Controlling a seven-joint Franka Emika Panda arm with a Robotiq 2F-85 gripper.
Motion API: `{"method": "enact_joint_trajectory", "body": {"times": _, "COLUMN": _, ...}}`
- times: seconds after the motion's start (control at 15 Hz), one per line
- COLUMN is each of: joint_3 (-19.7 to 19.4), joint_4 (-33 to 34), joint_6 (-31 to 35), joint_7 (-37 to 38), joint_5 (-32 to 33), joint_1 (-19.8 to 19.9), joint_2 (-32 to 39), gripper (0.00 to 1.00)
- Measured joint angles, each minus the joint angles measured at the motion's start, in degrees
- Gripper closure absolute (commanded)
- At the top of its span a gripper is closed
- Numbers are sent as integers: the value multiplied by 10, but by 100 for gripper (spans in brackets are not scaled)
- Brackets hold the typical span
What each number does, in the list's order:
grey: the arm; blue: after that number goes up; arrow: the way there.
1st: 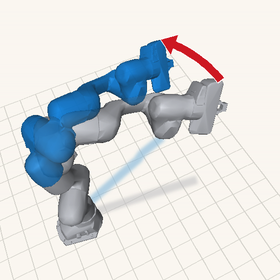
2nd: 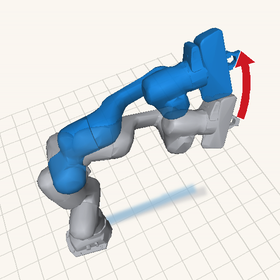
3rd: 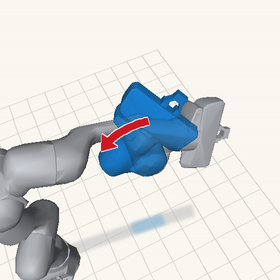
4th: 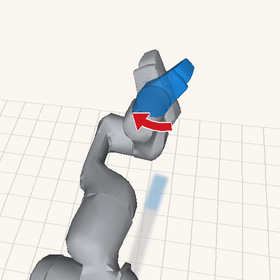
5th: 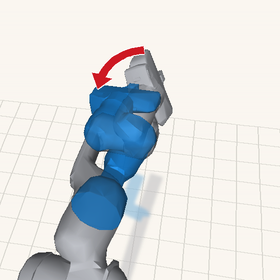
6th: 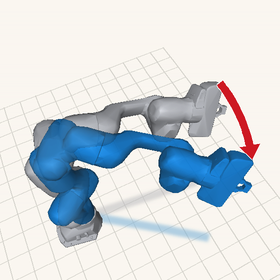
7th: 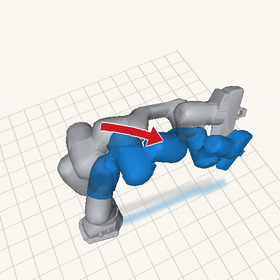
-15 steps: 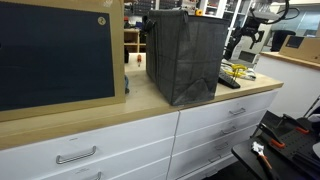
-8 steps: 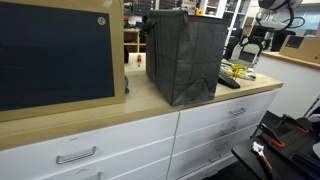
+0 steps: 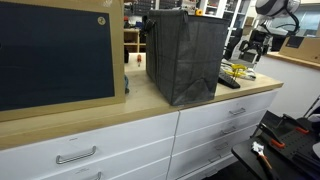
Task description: Pick up one yellow object from the right and put it in the silver tin
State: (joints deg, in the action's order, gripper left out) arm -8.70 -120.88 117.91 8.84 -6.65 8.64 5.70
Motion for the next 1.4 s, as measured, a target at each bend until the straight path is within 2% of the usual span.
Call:
{"method": "enact_joint_trajectory", "body": {"times": 0.4, "joint_3": 4, "joint_4": 19, "joint_6": 5, "joint_7": 4, "joint_5": 16, "joint_1": -5, "joint_2": 27, "gripper": 0}}
{"method": "enact_joint_trajectory", "body": {"times": 1.4, "joint_3": 4, "joint_4": 20, "joint_6": 4, "joint_7": 0, "joint_5": 16, "joint_1": -5, "joint_2": 29, "gripper": 0}}
